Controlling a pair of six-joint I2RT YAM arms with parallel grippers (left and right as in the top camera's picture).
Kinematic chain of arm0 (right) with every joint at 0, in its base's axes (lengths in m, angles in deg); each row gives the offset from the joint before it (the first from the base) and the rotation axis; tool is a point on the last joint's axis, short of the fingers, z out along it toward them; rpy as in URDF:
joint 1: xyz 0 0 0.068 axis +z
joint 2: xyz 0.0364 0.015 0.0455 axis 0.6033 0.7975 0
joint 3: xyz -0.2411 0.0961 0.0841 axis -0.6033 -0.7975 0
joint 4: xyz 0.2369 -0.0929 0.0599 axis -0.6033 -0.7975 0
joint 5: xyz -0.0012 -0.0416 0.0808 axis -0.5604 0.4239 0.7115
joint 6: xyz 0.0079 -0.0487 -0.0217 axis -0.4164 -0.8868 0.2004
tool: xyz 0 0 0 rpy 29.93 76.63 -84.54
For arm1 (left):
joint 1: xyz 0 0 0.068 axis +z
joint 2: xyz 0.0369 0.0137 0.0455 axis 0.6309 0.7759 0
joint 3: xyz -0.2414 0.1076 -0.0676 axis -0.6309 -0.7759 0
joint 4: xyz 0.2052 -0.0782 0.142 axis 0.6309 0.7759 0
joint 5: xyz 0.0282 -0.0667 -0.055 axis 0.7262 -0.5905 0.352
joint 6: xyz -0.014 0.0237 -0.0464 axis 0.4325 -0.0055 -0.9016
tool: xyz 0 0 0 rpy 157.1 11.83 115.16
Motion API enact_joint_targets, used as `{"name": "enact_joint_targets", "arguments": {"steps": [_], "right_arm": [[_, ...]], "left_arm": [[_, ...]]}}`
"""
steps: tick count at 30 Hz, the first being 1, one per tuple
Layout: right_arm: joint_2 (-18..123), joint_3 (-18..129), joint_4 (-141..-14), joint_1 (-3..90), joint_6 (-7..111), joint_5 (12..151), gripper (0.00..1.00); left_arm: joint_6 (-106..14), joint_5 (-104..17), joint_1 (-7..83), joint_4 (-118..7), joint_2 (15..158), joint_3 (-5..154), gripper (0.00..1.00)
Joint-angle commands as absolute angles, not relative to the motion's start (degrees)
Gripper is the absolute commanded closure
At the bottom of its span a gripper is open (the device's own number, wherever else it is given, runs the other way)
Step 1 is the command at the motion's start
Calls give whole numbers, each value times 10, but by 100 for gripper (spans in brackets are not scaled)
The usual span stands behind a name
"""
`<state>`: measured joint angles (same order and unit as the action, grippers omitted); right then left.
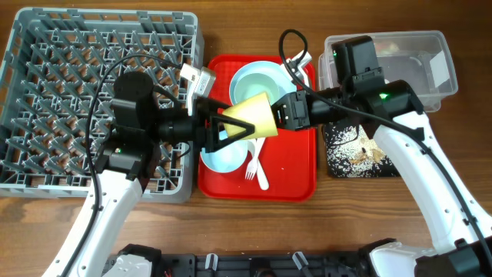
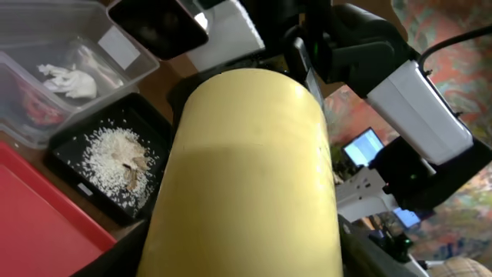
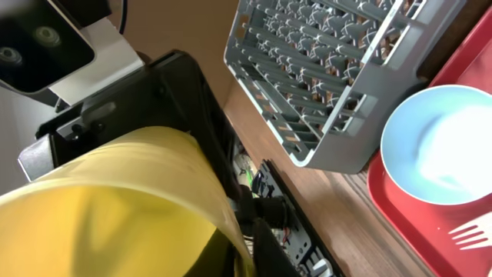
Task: Sort waste into correct bins and load items into the dishwasher rack
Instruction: 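Hand the yellow cup from the right gripper to the left gripper, then lower the yellow cup into the dish rack with the left gripper and release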
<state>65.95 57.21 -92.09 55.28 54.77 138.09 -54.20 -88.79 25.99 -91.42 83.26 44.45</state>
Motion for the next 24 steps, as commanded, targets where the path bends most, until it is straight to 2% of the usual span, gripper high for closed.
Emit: {"name": "enact_joint_targets", "arguments": {"steps": [1,4,5,10,15,17,24], "right_arm": [[664,572,-923,556,549,1358,83],[664,572,-923,556,548,1358,71],[664,572,-923,556,548,1358,70],[663,572,-926,549,548,1320,69],[663,572,-979,518,543,1149,67],[661,572,-998,501,524,1122,67],[618,572,-1061,457,496,1030,68]], "left_arm": [[-534,-880,257,-918,832,452,50],[-534,-848,257,-916,832,452,57],[-534,-837,258,-914,832,452,61],[-474,-740,273,-823,832,452,66],[-428,-615,329,-704,824,453,71],[-428,-558,357,-662,811,453,83],[-429,-325,492,-480,712,453,96]]}}
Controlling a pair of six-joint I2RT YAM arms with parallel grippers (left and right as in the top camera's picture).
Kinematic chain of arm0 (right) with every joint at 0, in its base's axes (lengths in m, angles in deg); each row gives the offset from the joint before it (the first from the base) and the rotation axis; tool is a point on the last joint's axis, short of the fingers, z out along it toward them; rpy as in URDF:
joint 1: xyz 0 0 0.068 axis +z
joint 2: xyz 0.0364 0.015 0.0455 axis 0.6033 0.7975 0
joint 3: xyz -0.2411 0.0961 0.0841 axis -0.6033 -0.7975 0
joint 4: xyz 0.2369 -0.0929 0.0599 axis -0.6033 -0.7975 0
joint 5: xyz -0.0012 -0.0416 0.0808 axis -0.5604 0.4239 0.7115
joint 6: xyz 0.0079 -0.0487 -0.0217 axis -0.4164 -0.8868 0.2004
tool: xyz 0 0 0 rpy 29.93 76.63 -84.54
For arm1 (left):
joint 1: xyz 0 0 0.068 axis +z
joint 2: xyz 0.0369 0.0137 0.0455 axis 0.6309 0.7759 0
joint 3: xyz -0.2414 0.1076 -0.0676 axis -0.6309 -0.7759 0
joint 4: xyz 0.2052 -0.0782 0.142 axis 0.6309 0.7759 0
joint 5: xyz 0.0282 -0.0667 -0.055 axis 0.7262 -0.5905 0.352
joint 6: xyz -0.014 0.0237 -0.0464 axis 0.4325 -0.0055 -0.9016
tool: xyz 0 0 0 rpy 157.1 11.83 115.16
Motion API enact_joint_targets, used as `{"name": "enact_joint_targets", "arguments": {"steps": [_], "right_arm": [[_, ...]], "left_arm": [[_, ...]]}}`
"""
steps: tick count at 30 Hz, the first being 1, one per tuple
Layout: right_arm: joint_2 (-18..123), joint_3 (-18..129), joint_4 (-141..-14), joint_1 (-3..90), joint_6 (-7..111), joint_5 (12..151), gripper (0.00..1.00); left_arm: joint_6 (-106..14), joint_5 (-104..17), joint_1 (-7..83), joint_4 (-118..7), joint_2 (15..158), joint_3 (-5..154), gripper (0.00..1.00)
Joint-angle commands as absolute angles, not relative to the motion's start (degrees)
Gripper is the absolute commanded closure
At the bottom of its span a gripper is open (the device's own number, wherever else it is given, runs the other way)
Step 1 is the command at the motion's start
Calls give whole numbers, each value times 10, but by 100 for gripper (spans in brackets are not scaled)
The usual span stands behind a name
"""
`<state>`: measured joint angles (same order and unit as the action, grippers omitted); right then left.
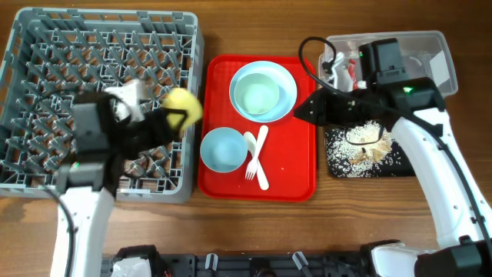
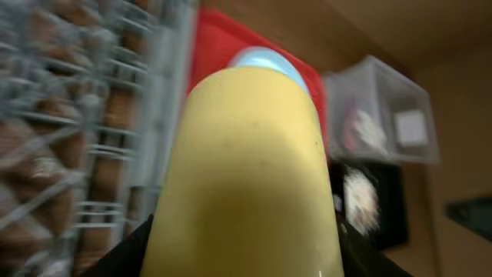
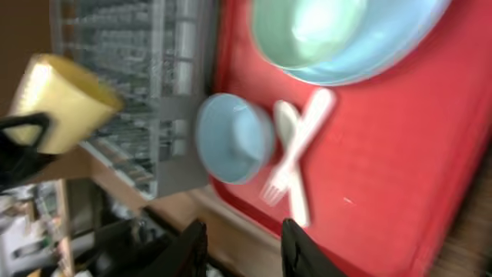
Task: Sort waste into correct bins and load items into the dishwasher rack
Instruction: 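Lower the yellow cup into the dish rack with the left gripper and release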
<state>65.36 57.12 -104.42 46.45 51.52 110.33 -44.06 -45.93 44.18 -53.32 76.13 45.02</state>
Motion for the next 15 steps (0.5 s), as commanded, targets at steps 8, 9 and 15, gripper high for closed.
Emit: {"name": "enact_joint_targets", "arguments": {"steps": [8,9,15], "right_arm": [[609,572,-1090,457,487,969,67],[610,572,-1090,457,487,969,67],[610,572,-1092,457,488,969,67]], "left_arm": [[-437,-176,565,-353,691,453,96],[-438,-171,568,-346,694,453,96],[-438,-151,570,-350,740,453,96]]}}
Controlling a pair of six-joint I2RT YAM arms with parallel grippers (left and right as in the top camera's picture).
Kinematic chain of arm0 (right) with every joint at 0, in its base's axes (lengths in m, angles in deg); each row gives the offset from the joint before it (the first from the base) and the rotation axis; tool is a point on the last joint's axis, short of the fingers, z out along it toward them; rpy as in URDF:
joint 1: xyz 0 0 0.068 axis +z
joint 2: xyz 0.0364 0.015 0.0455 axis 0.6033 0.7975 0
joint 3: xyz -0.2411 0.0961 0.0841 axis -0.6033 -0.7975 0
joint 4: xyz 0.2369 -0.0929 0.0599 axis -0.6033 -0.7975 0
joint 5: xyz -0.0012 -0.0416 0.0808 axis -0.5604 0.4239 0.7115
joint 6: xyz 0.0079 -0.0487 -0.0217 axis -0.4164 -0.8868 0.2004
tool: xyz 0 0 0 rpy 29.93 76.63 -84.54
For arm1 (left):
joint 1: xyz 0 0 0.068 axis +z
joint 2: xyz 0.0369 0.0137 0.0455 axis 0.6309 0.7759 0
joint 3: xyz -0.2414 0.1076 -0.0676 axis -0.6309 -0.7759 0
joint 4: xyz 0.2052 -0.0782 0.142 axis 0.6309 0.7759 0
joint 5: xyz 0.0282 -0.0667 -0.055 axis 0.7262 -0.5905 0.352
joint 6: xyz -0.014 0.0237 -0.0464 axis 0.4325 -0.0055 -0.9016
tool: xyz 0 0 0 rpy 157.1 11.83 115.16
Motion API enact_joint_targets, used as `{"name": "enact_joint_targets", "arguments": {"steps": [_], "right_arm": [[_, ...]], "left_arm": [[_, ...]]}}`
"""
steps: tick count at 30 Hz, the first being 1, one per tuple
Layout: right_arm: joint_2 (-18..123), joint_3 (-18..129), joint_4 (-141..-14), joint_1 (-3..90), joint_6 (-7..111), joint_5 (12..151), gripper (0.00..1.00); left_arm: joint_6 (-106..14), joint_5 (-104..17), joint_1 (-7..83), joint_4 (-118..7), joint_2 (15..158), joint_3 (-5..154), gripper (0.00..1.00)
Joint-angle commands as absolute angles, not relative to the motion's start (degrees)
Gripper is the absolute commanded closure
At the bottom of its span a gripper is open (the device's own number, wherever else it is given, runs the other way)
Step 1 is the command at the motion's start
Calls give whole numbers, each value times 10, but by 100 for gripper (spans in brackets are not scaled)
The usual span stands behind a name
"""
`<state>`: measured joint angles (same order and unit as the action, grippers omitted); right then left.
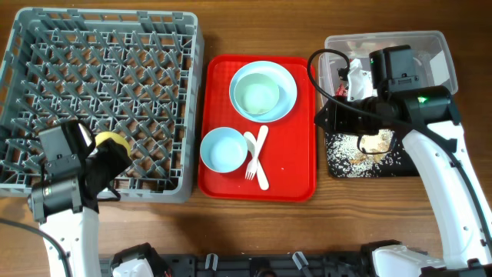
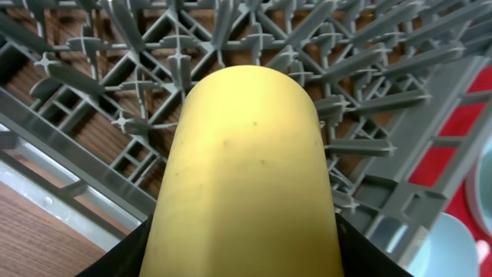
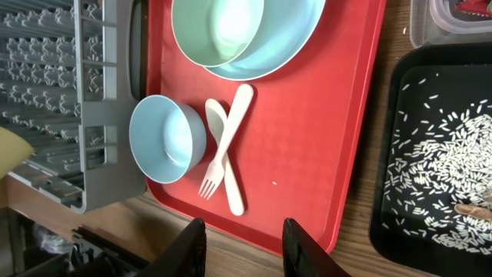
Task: Sort waste into correct bins and load items into the dishwasher rack
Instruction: 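Lower the yellow cup into the dish rack with the left gripper and release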
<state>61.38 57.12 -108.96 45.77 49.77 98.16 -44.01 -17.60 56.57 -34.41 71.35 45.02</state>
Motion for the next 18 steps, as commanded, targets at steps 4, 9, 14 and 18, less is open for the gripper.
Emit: {"name": "enact_joint_targets", "arguments": {"steps": [4,9,14,18], "right_arm": [[610,572,-1092,457,488,970,67],[610,572,-1093,457,488,969,66],[610,572,-1095,457,488,969,66],[610,572,-1095,457,488,969,66]], "left_arm": [[-438,-151,570,-362,791,453,92],[-444,-151,570,-391,843,453,70],[-446,-152,570,-397,849,453,0],[-446,-179,570,-390,845,480,0]]}}
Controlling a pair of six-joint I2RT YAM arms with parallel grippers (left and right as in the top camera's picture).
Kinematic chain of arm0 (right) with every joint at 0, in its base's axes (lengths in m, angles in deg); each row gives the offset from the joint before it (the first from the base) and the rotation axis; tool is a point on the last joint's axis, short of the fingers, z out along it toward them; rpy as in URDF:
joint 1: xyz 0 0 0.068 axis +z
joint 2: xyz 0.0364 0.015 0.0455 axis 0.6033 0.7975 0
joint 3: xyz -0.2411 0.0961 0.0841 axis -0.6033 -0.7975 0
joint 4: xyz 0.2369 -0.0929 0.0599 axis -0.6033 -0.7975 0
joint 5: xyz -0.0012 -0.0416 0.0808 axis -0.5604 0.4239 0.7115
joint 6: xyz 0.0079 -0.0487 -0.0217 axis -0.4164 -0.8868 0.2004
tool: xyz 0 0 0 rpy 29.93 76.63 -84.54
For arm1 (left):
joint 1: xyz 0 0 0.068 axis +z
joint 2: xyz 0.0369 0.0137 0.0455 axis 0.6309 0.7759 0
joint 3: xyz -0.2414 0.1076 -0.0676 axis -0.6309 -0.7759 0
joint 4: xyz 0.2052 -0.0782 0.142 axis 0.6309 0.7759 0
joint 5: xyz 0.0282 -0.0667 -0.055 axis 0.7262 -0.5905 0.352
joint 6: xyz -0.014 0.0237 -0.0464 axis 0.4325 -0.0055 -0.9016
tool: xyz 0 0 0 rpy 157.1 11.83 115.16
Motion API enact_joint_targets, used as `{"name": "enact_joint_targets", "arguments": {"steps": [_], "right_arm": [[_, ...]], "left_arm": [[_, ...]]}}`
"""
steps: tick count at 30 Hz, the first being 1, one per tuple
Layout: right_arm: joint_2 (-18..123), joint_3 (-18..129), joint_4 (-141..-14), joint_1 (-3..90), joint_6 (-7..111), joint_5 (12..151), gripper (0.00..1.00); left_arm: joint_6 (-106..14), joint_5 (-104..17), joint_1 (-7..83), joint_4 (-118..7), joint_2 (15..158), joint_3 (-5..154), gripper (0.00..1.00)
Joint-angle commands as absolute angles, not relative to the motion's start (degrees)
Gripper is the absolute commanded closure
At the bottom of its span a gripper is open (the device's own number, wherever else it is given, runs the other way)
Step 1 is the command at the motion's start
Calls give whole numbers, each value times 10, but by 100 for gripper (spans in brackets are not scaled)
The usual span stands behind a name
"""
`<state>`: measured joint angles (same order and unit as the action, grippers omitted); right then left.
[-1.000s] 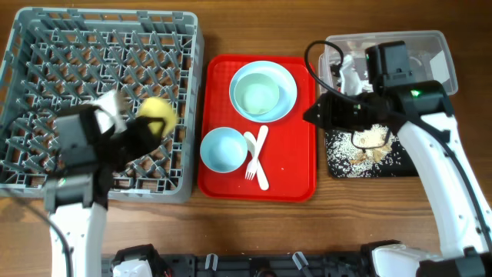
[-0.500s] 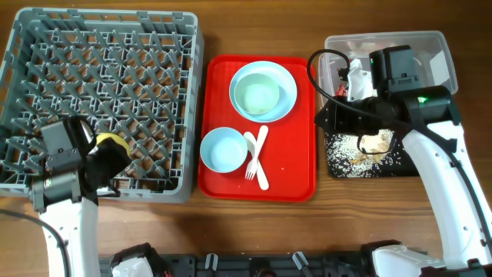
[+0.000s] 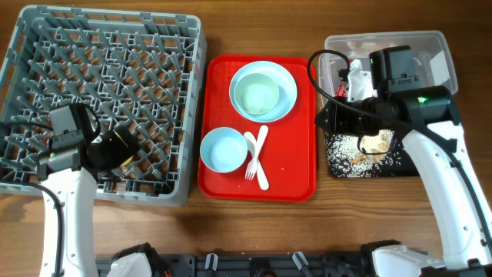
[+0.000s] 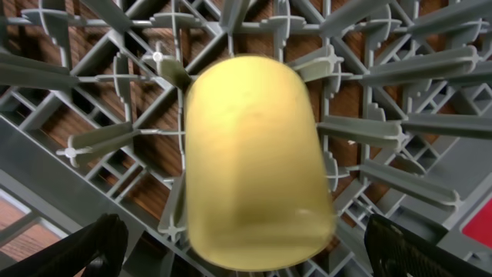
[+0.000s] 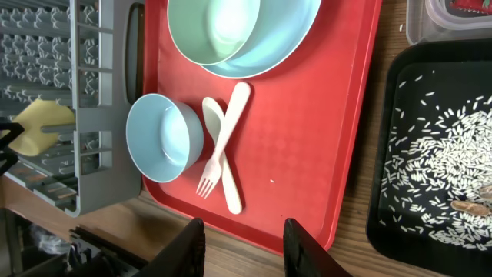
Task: Sort waste into correct bins and load items into the dishwasher rack
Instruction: 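Lower the yellow cup into the dish rack with the left gripper and release, then move the left gripper to the light-blue bowl on the red tray and grasp it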
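Note:
A yellow cup [image 4: 250, 161] lies among the pegs of the grey dishwasher rack [image 3: 108, 69], near its front edge. My left gripper [image 4: 250, 254] is open right over it, and its fingers [image 4: 100, 246] stand wide of the cup on both sides. The cup [image 5: 38, 123] also shows in the right wrist view. On the red tray [image 3: 292, 173] are a pale green bowl nested in a light blue bowl [image 3: 265, 91], a small blue bowl [image 3: 224, 148], and a crossed white fork [image 3: 251, 158] and spoon [image 3: 261, 175]. My right gripper [image 5: 247, 246] hangs open and empty over the tray's right edge.
A black tray [image 3: 361, 158] scattered with rice lies right of the red tray. Behind it stands a clear plastic bin [image 3: 415, 46] with scraps of waste. Bare wooden table runs along the front edge.
My left gripper was shut on the yellow cup just above the rack's front; now its jaws are apart and the cup rests among the pegs. The right arm has hardly moved.
Both grippers were at the yellow cup above the red tray. Then my left gripper held it alone at the rack's right side, and the right was open by the tray's right edge. Then the cup was over the rack's front left, where it now lies released.

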<state>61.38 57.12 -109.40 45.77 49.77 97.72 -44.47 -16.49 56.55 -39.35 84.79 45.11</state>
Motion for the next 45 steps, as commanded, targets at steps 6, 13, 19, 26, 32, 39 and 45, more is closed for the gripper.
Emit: {"name": "enact_joint_targets", "arguments": {"steps": [6,13,19,26,32,39,45], "right_arm": [[610,572,-1097,457,487,969,66],[610,572,-1116,457,487,941,62],[610,572,-1167,457,556,810,47],[610,572,-1167,457,562,810,20],[610,572,-1167,457,562,810,19],[610,572,-1167,457,561,810,19],[610,572,-1168,457,561,810,19]], "left_arm": [[-448,-265,566,-382,811,532,0],[-448,-308,433,-382,783,532,0],[-446,-231,250,-431,819,531,0],[-446,-223,63,-506,962,531,0],[-446,-190,12,-535,1080,531,8],[-446,-176,11,-535,1121,531,76],[-446,-176,11,-535,1119,532,96]]}}
